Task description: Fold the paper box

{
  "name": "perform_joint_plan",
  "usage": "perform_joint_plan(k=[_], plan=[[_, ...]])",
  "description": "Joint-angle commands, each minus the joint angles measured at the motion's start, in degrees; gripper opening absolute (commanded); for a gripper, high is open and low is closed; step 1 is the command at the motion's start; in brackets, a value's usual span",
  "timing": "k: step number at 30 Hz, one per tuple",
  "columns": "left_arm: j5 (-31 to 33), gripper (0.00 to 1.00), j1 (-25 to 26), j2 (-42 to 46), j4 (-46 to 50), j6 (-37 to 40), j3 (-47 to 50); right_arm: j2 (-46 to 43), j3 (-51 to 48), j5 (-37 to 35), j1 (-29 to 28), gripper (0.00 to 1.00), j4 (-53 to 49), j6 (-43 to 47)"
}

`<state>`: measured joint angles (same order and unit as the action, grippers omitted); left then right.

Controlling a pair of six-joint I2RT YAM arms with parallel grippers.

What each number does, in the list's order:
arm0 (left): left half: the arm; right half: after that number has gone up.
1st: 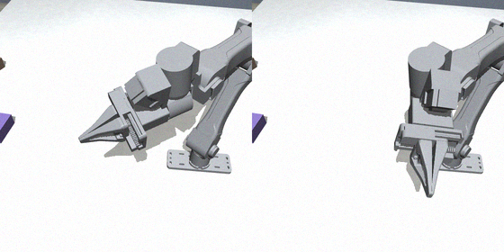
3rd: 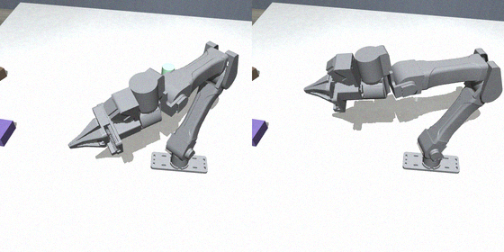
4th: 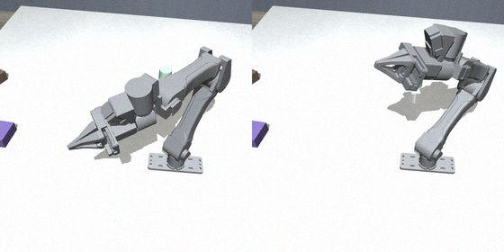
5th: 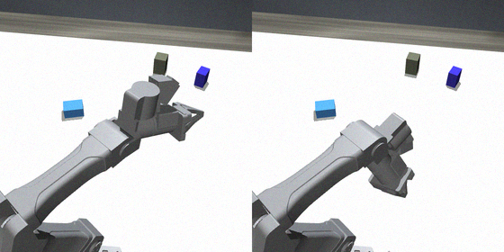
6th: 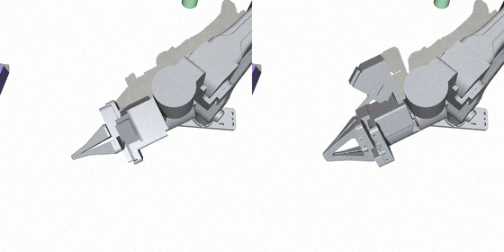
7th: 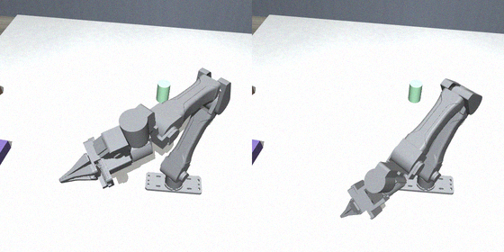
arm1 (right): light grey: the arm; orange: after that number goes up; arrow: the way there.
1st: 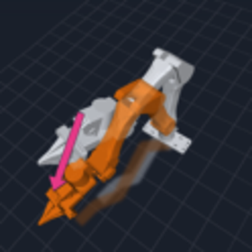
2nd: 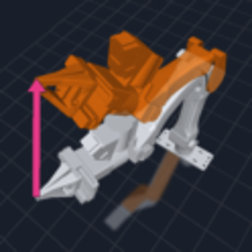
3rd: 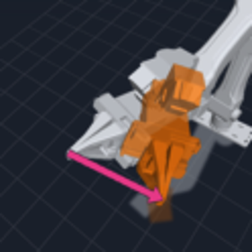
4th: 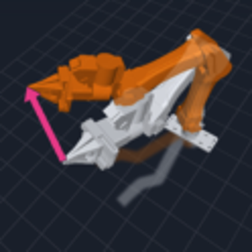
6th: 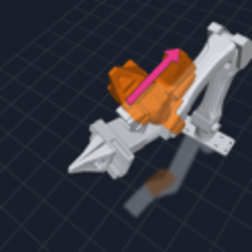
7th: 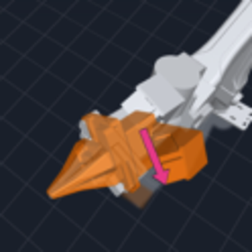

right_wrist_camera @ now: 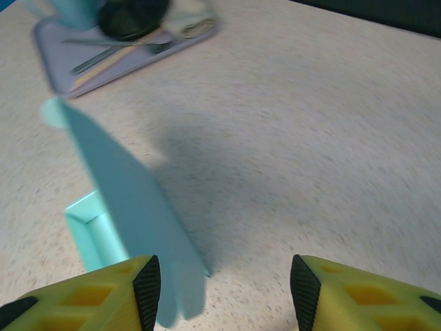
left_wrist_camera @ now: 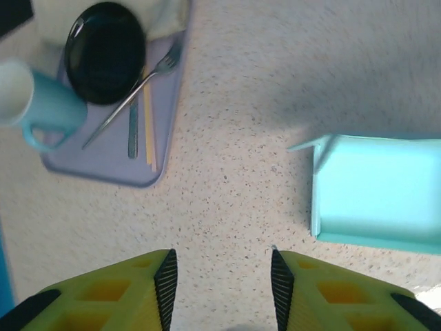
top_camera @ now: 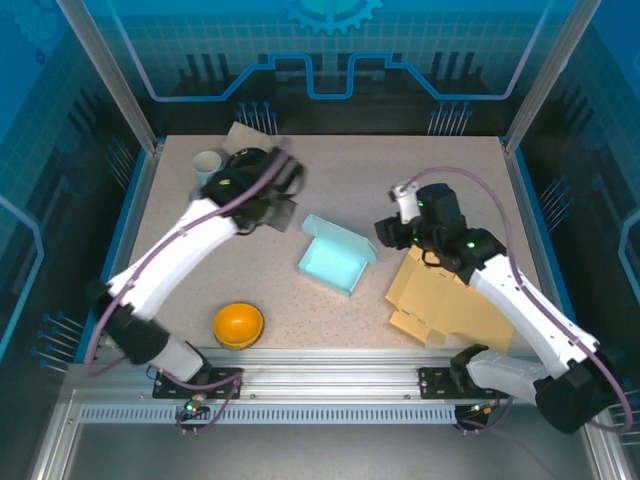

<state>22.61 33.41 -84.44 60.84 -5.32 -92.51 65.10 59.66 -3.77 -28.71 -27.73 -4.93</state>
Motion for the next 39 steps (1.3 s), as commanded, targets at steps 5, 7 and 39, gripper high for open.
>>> perform_joint_plan(k=[5,7,39], plan=[[-16.3,0.44,-10.6,10.6,-14.6,-10.2,17.4,10.8,9.0,1.8,-8.6,0.51,-6.1,21.3],[-17.2,0.44,-12.3,11.9,-16.0,-11.0,19.7,13.4,10.8,1.9,-9.3,0.49,-7.9,25.5],[-25.6,0.45,-13.6,10.1,-27.9,-22.2,27.6,18.0,9.4,-2.6,-11.0,0.0,4.3,58.6]])
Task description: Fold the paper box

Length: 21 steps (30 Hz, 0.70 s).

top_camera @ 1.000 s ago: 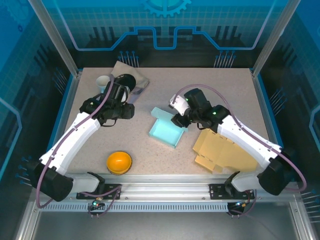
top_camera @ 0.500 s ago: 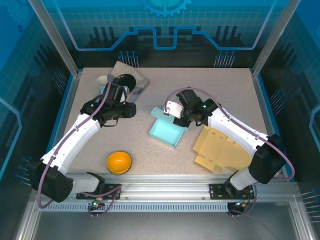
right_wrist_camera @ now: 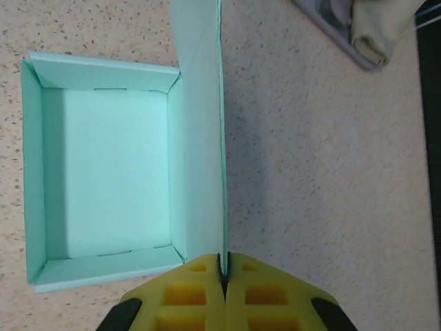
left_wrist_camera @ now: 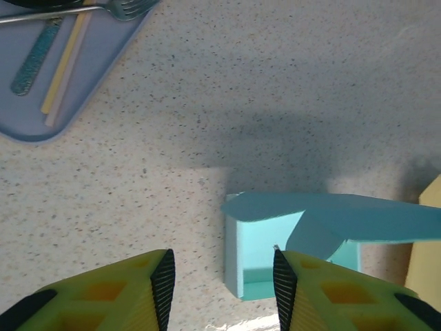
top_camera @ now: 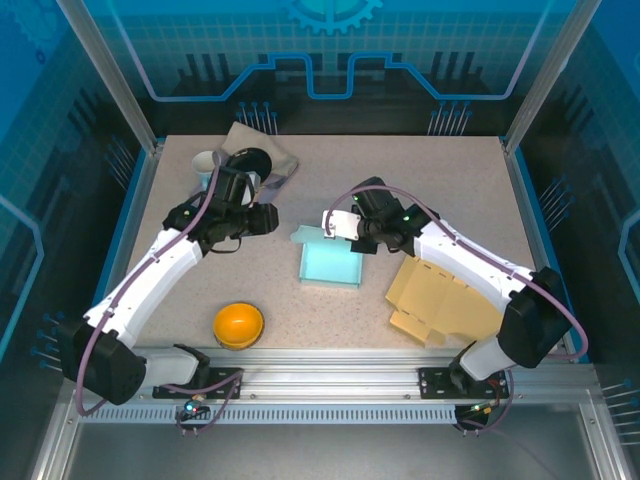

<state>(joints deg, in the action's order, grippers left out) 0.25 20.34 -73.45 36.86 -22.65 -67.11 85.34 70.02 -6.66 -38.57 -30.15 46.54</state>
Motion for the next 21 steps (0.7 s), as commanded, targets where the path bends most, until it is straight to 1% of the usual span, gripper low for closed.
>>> perform_joint_plan(k=[1,5,8,11,14,15,18,21], plan=[[-3.6,0.44,-0.6,-1.6,-4.8,-5.1,3.0,-2.1,-1.0,0.5,-1.1,0.0,6.9,8.3],[-3.0,0.4,-0.7,-4.5,-6.8,-5.4,5.3,-0.5,0.9,-0.1,-1.1,0.0,5.2,9.8],[-2.8,0.35,-0.7,-5.1,-8.6,-3.5,7.1,1.3,4.3,1.8,-0.2,0.0,0.1,8.6],[1.4,0.34,-0.6,-3.0,-10.3,-0.3,9.8,4.6,12.6,6.6,1.8,0.0,-10.6,6.3],[0.4,0.38,0.3,0.8,-16.8,2.8,15.5,8.3,19.9,10.7,3.9,0.0,-20.1,4.7],[0.2,0.39,1.3,2.3,-20.1,3.7,17.7,9.4,22.0,11.6,4.7,0.0,-22.7,4.1],[1.5,0.41,6.0,5.5,-29.5,7.9,24.4,10.7,24.4,12.8,6.1,0.0,-25.9,3.9],[6.4,0.42,10.6,6.9,-39.2,13.3,30.5,10.4,24.8,15.0,7.1,0.0,-28.3,5.8]])
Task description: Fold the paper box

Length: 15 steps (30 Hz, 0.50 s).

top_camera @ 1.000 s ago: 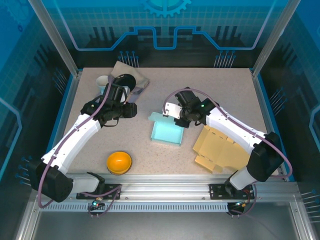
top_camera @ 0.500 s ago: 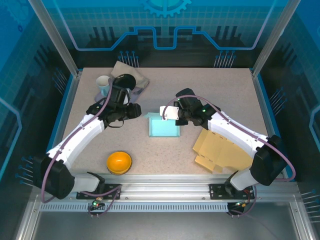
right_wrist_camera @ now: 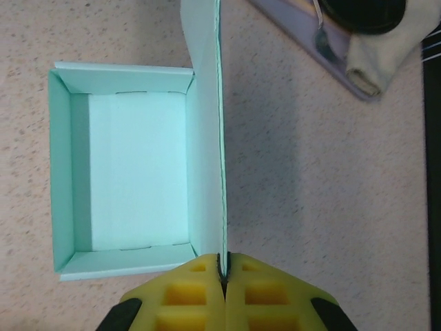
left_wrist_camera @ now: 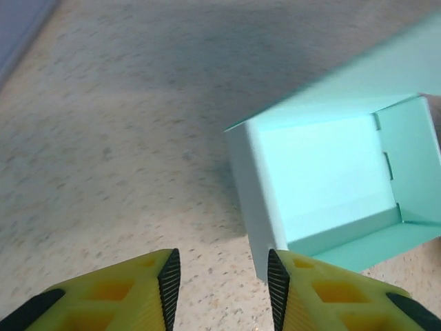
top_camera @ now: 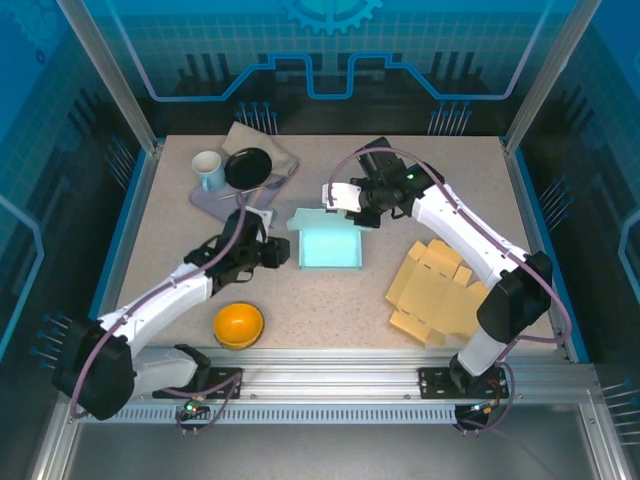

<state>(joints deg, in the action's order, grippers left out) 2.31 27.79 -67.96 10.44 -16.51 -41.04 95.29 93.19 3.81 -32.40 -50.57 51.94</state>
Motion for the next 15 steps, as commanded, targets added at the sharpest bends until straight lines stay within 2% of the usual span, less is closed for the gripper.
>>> perform_joint_plan(k=[1,2,4,5,7,8,13,15], plan=[[6.4,0.41,4.1,1.7,-15.6,9.4,6.1,0.1,1.6,5.7,1.2,0.0,-9.0,1.5],[8.8,0.41,4.4,1.9,-16.8,10.5,7.0,-0.4,1.2,6.5,1.4,0.0,-9.7,2.8],[19.2,0.38,4.6,2.5,-15.2,10.4,6.6,-1.8,-0.3,7.1,1.5,0.0,-10.4,5.3],[22.3,0.38,4.5,3.1,-14.3,10.9,6.3,-2.6,-1.5,7.1,1.5,0.0,-10.2,6.2],[23.5,0.37,3.9,4.4,-14.1,12.7,6.3,-4.6,-4.1,7.7,2.0,0.0,-8.8,7.8],[22.0,0.38,3.6,4.9,-14.4,12.5,6.5,-5.7,-5.3,8.4,2.2,0.0,-8.0,8.5],[3.7,0.39,4.1,7.0,-22.9,12.8,11.3,-8.5,-8.0,10.7,3.2,0.0,-5.0,10.2],[-1.4,0.39,5.2,7.0,-24.9,13.2,12.0,-8.9,-7.8,12.1,3.7,0.0,-4.8,10.1]])
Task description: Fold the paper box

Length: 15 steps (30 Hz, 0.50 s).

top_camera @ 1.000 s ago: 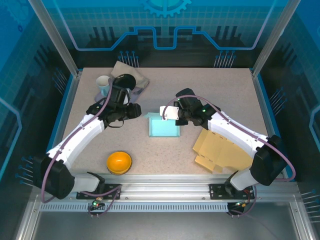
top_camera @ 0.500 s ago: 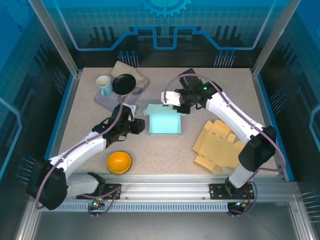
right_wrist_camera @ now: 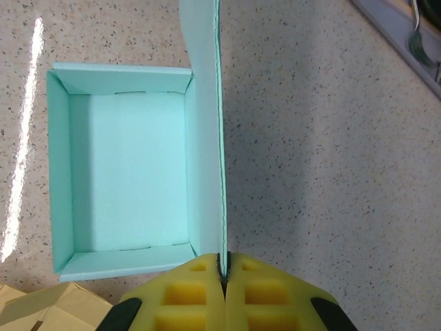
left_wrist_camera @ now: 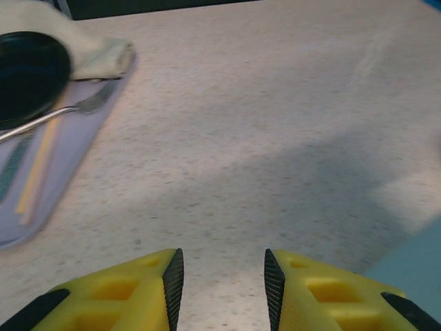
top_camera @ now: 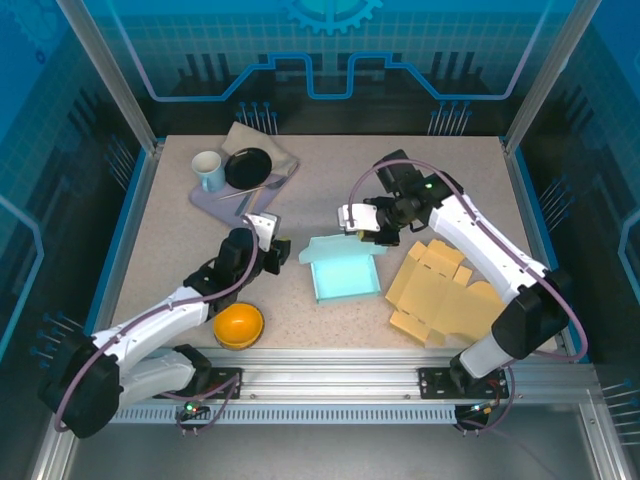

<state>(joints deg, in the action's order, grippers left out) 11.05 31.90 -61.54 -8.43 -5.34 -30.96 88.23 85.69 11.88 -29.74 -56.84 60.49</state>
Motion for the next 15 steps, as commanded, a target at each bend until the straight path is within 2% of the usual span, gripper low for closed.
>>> perform_joint_plan(k=[1,6,10,15], plan=[[-11.2,0.39,1.6,0.2,-5.4,2.5,1.7,-2.0,-0.3,5.0,1.5,0.0,1.5,1.5],[-13.2,0.39,2.6,-0.5,-3.6,3.3,0.5,-3.3,-0.8,8.2,2.7,0.0,2.5,1.6],[-16.4,0.4,3.7,-0.9,-3.3,2.5,-1.6,-3.2,-1.0,8.1,2.7,0.0,3.5,0.3],[-17.0,0.4,5.8,-4.8,-2.7,2.2,-4.0,-3.4,-2.5,8.8,2.2,0.0,5.6,-1.0]])
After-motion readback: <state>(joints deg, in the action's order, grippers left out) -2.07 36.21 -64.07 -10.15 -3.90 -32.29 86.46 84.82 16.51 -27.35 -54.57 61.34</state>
